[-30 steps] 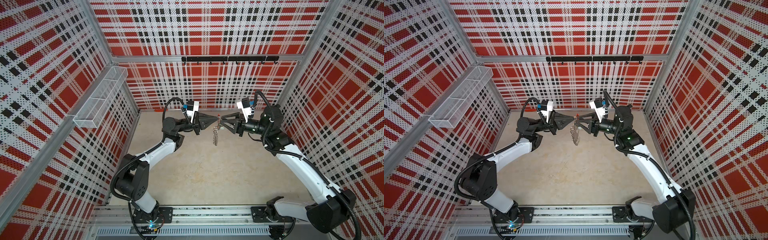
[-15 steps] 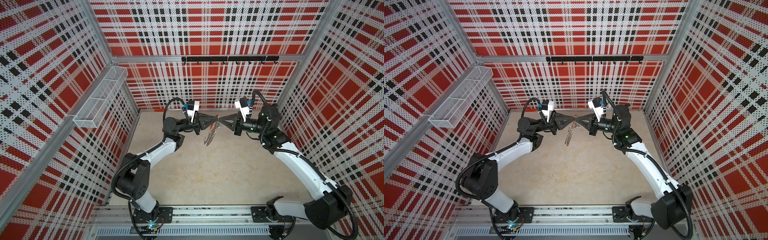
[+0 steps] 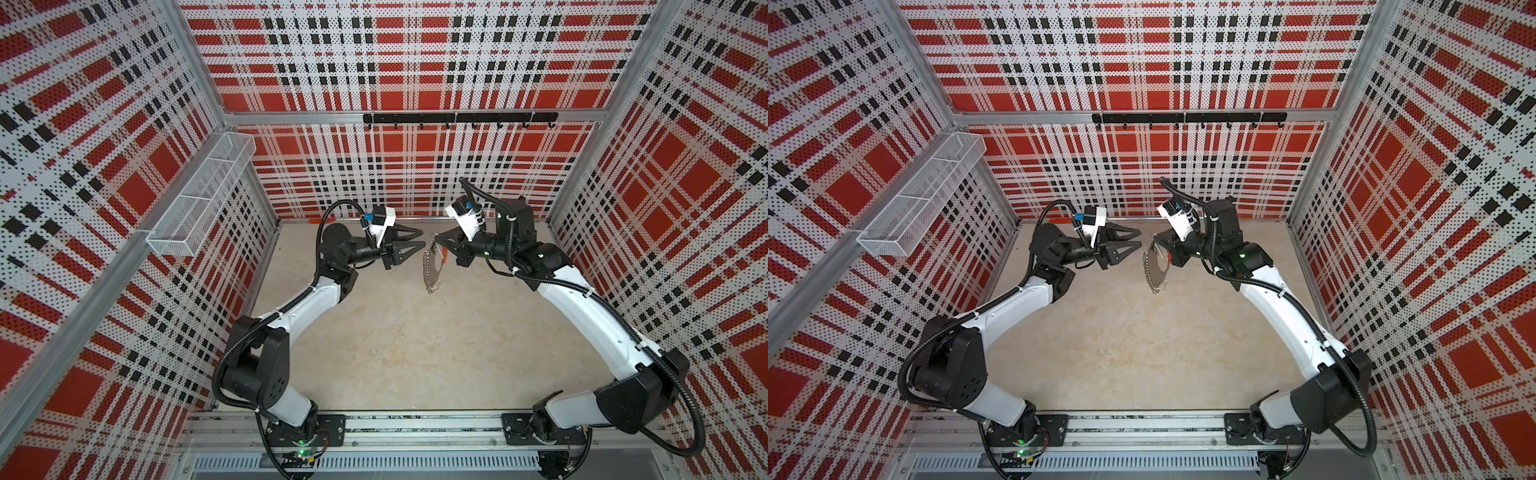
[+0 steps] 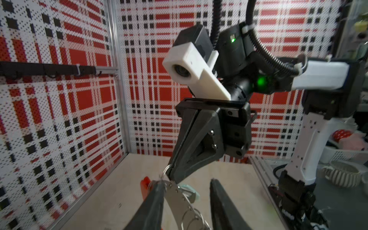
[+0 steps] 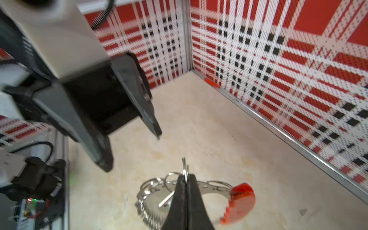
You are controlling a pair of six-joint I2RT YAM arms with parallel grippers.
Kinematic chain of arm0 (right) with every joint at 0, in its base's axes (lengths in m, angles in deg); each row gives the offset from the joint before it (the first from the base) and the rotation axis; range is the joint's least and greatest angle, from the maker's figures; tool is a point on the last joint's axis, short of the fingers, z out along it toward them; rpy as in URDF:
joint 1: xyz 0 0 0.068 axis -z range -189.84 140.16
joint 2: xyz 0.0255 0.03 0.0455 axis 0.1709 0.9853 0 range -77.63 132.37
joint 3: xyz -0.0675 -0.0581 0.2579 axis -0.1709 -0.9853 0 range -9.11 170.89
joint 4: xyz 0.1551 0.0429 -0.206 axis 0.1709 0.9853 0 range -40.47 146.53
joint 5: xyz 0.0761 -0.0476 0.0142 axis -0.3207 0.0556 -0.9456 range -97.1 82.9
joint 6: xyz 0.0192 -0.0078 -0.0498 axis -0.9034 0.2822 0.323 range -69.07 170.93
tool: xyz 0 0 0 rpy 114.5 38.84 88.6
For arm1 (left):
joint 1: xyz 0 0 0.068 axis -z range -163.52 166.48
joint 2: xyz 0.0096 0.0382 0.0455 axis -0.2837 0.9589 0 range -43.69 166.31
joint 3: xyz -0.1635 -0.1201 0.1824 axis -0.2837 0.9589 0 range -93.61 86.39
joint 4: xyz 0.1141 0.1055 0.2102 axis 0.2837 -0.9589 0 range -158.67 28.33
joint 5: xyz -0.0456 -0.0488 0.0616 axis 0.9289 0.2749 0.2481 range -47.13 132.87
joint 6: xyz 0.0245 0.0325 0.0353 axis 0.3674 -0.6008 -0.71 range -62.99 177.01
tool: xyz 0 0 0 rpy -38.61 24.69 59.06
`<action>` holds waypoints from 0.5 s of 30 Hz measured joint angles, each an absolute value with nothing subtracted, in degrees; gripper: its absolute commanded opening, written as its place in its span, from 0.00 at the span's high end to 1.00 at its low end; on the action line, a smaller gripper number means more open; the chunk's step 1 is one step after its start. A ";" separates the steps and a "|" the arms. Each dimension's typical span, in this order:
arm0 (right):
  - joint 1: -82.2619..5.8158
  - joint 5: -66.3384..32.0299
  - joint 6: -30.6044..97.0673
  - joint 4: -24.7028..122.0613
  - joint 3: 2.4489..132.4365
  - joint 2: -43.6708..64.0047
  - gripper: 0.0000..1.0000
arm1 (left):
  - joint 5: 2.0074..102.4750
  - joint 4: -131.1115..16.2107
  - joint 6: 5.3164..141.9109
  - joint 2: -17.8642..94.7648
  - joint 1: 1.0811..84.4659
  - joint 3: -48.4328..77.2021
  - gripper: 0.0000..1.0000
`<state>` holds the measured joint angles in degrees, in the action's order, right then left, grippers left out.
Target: Put the keys on the keyring
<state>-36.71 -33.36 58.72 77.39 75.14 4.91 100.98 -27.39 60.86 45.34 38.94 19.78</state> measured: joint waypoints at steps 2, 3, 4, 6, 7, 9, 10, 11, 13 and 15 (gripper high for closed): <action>-36.73 -31.35 61.43 79.94 75.14 5.48 1.00 | 97.96 -40.65 50.31 45.45 40.06 14.60 0.58; -36.73 -30.78 62.66 80.84 75.14 5.52 1.00 | 96.61 -46.75 45.39 45.65 40.76 11.95 0.58; -36.73 -30.41 63.71 81.45 75.14 5.52 1.00 | 95.34 -52.37 40.91 45.91 41.50 9.53 0.59; -36.73 -30.24 65.50 82.22 75.16 5.48 1.00 | 93.48 -61.31 33.67 46.68 42.79 5.79 0.60; -36.73 -30.26 66.22 82.68 75.16 5.48 1.00 | 92.76 -65.29 30.55 47.20 43.34 4.28 0.61; -36.73 -30.30 67.29 83.57 75.16 5.48 1.00 | 91.77 -71.76 25.85 48.47 44.23 2.14 0.61; -36.76 -30.39 67.82 84.03 75.16 5.48 1.00 | 91.40 -74.51 23.93 49.21 44.58 1.31 0.62; -36.82 -30.46 68.14 84.42 75.16 5.48 1.00 | 91.12 -76.83 22.53 49.84 44.78 0.63 0.62; -37.08 -30.67 68.76 85.47 75.16 5.48 1.00 | 90.53 -80.81 20.19 51.09 45.02 -0.57 0.63; -37.39 -31.09 69.24 86.26 75.16 5.48 1.00 | 90.20 -83.45 18.70 52.01 45.17 -1.67 0.63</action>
<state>-37.39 -31.09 69.24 86.26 75.16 5.48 90.20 -83.45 18.70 52.01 45.17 -1.67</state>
